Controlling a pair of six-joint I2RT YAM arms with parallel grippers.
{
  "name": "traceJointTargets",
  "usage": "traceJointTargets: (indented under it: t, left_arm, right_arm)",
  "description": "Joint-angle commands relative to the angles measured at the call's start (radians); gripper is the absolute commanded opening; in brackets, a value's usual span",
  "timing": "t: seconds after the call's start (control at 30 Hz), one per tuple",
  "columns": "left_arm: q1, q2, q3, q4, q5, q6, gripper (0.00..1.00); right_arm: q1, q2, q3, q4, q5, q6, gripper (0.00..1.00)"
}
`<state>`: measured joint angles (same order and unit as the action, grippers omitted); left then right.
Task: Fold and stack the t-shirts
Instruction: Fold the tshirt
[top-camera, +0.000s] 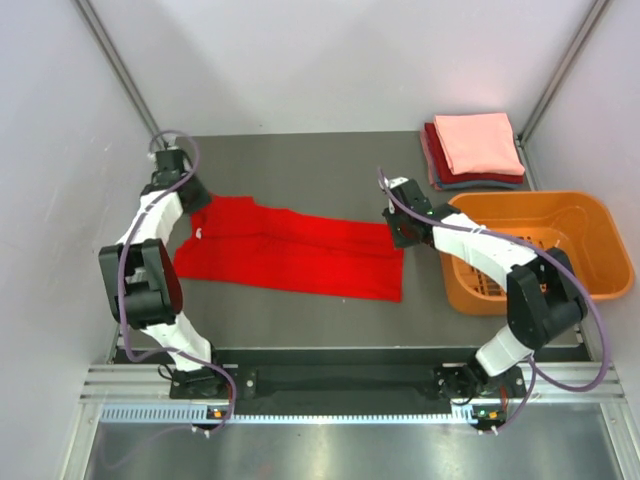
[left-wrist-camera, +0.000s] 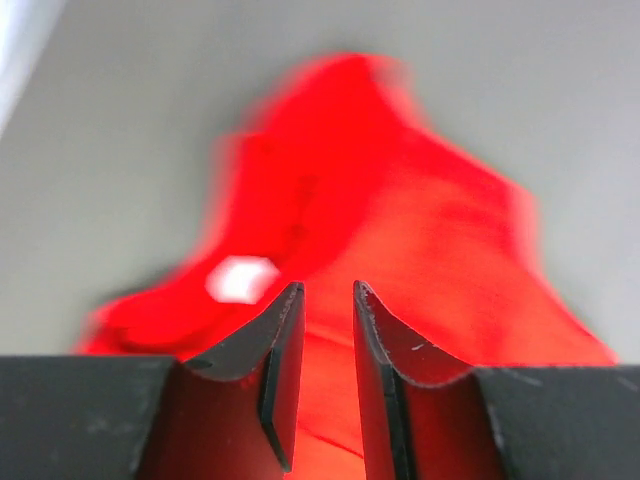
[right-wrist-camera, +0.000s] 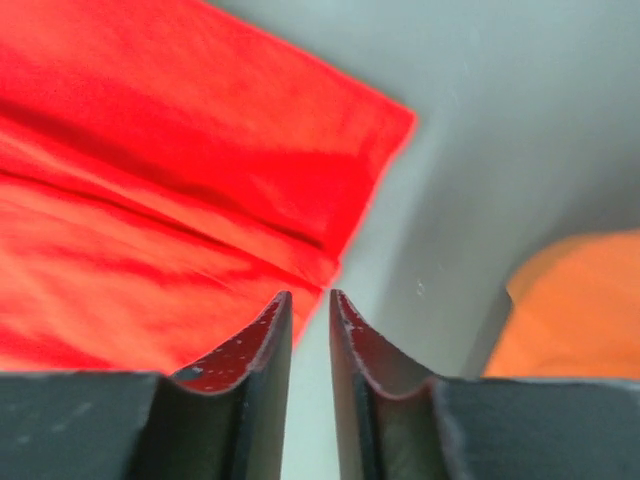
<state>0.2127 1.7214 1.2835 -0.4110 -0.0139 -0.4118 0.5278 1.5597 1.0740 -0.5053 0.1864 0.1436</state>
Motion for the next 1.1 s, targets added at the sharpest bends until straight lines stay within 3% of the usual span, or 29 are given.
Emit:
traceJointTargets:
  t: [0.0, 0.07, 0.23, 0.43, 0.87, 1.07]
  left_arm:
    - [-0.132, -0.022, 0.04, 0.081, 0.184, 0.033, 0.31]
    - [-0.168, 0.009, 0.048, 0.107, 0.291, 0.036, 0.29]
    - [-0.286, 0.099, 0.047, 0.153, 0.37, 0.016, 0.28]
    - [-0.367, 0.159, 0.024, 0.187, 0.436, -0.024, 0.28]
    - [-0.496, 0.103, -0.165, 0.152, 0.214, -0.028, 0.26]
    - [-0.507, 0.046, -0.199, 0.129, 0.112, -0.084, 0.25]
  right_arm:
    - [0.024, 0.058, 0.069, 0.066, -0.042, 0.017, 0.21]
    - [0.026, 0.1, 0.09, 0.092, -0.05, 0.008, 0.18]
    - [0.034, 0.204, 0.139, 0.106, -0.062, 0.007, 0.16]
    - [0.063, 0.189, 0.086, 0.123, -0.065, 0.017, 0.16]
    - [0.083, 0.105, -0.009, 0.119, -0.015, 0.047, 0.17]
    - [0.087, 0.096, -0.072, 0.142, -0.011, 0.07, 0.16]
